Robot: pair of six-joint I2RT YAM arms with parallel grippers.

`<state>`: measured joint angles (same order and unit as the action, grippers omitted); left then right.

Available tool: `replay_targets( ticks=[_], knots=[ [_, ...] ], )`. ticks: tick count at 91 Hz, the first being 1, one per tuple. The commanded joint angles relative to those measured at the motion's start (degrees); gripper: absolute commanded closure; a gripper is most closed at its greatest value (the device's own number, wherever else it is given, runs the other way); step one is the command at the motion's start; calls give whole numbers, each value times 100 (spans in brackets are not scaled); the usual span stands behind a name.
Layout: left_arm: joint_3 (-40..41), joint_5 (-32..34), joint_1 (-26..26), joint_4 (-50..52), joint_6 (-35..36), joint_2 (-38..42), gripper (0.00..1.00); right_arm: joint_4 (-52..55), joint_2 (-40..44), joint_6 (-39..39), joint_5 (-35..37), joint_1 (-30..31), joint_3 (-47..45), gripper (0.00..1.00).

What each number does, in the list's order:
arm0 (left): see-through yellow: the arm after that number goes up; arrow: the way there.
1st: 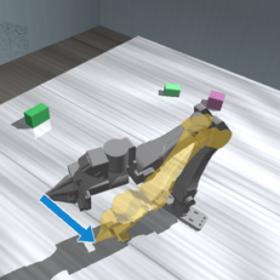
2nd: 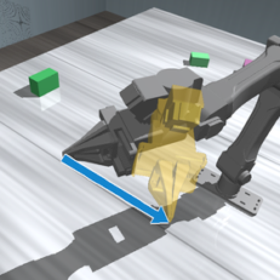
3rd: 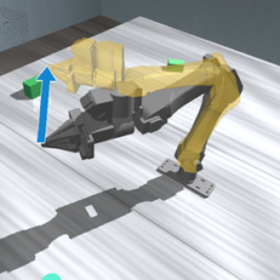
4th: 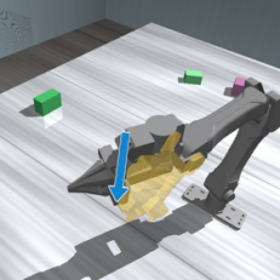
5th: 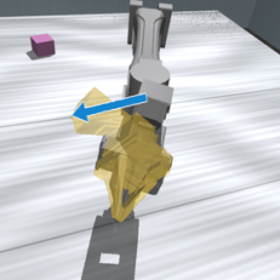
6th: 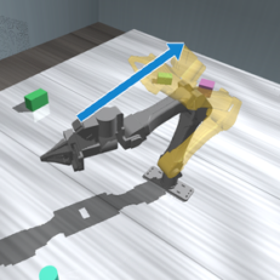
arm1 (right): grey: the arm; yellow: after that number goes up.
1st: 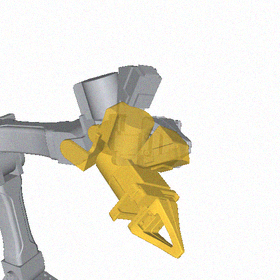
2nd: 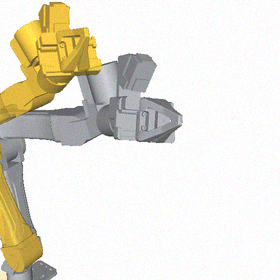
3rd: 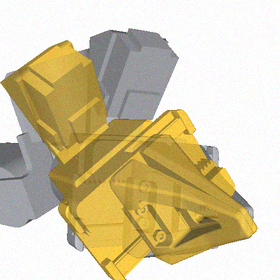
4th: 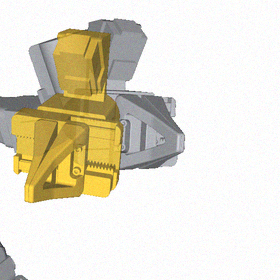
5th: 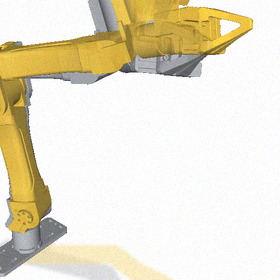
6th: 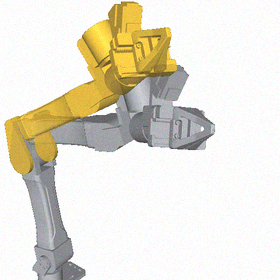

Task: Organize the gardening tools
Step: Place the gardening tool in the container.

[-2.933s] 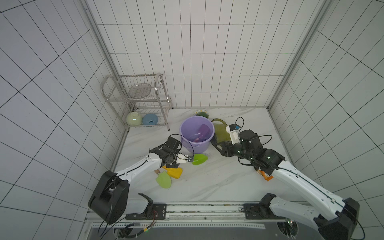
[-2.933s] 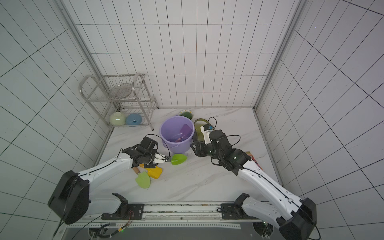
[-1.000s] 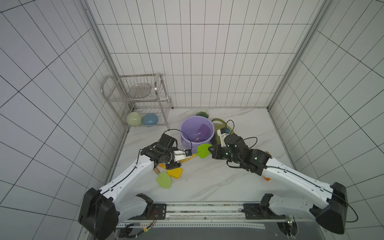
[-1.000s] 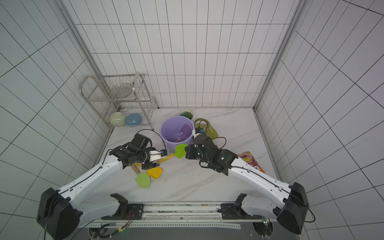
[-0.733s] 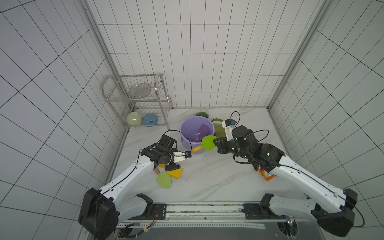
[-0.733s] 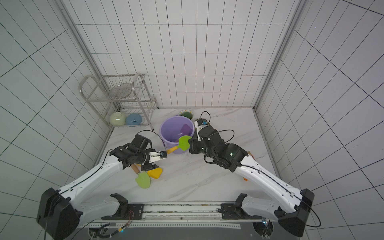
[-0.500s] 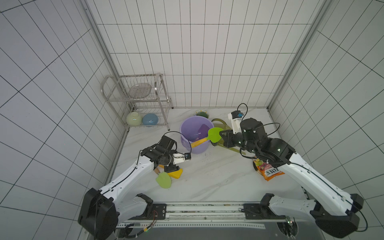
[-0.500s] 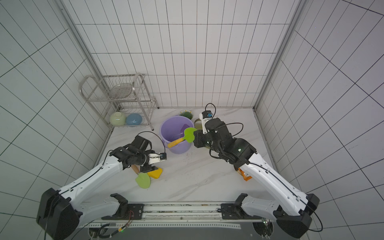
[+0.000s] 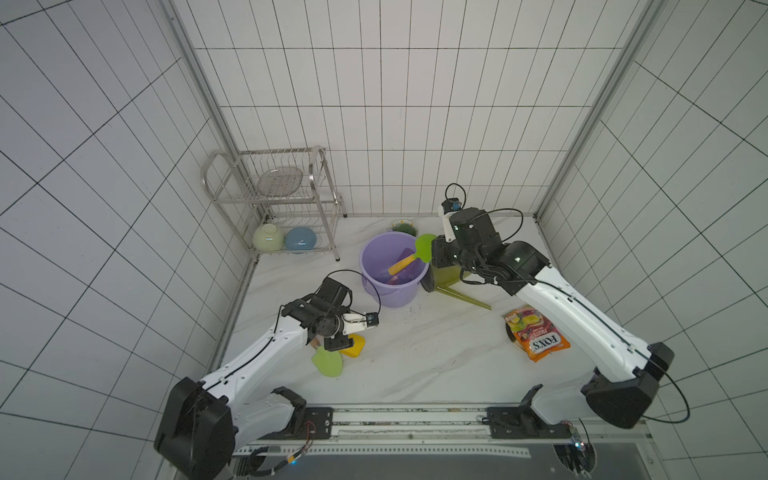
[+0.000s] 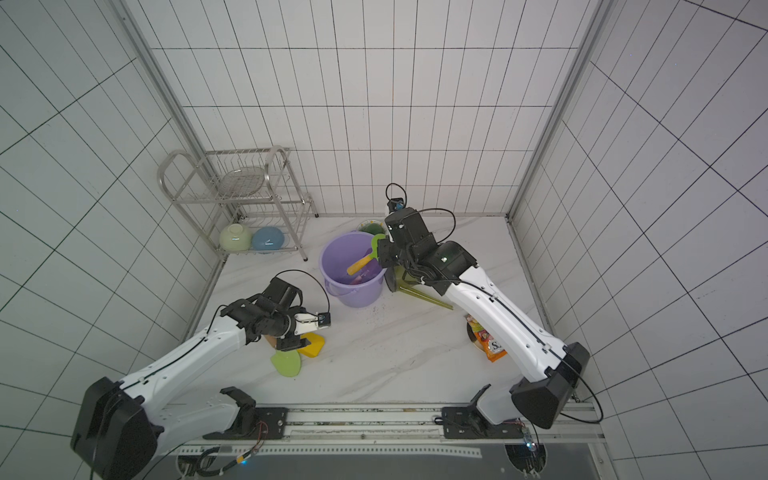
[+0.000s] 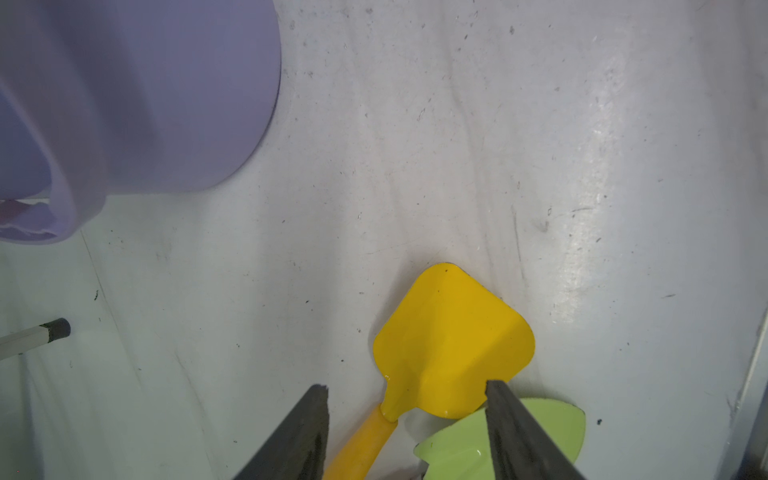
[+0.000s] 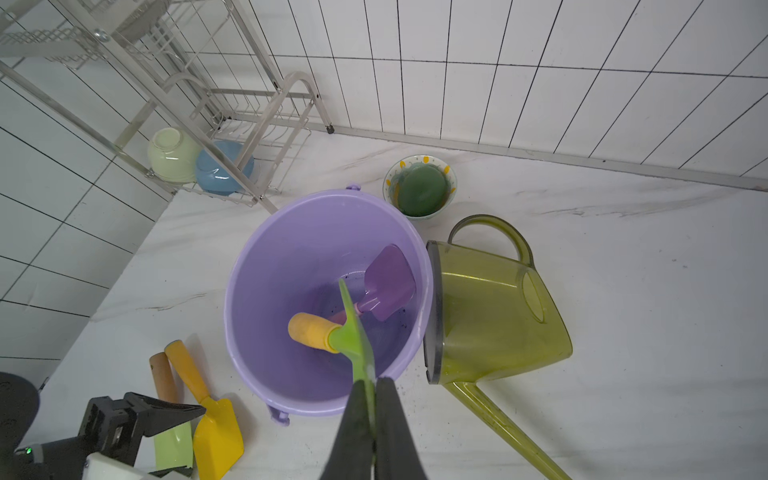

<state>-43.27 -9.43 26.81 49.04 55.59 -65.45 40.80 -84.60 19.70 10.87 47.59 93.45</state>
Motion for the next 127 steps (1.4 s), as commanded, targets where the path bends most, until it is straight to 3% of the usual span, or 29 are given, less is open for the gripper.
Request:
replay_targets(
  ticks=[1,57,79,101,127],
  knots=[
    [109,162,-51,-86,134,120,38,86,-344,-168,30,-27,314,100],
    [285,856,-488,-306,1022,-238,39,-332,-2006,57,-589,-31,245,100],
    [360,1128,-573,-483,1533,-469,43,-425,-2119,86,-733,-31,119,91],
    [340,1539,-639,-676,1999,-848,46,-375,-1811,108,-856,-89,-7,74],
    [192,1619,-747,-681,2229,-1118,53,-371,-886,112,-951,-144,-573,49]
  ],
)
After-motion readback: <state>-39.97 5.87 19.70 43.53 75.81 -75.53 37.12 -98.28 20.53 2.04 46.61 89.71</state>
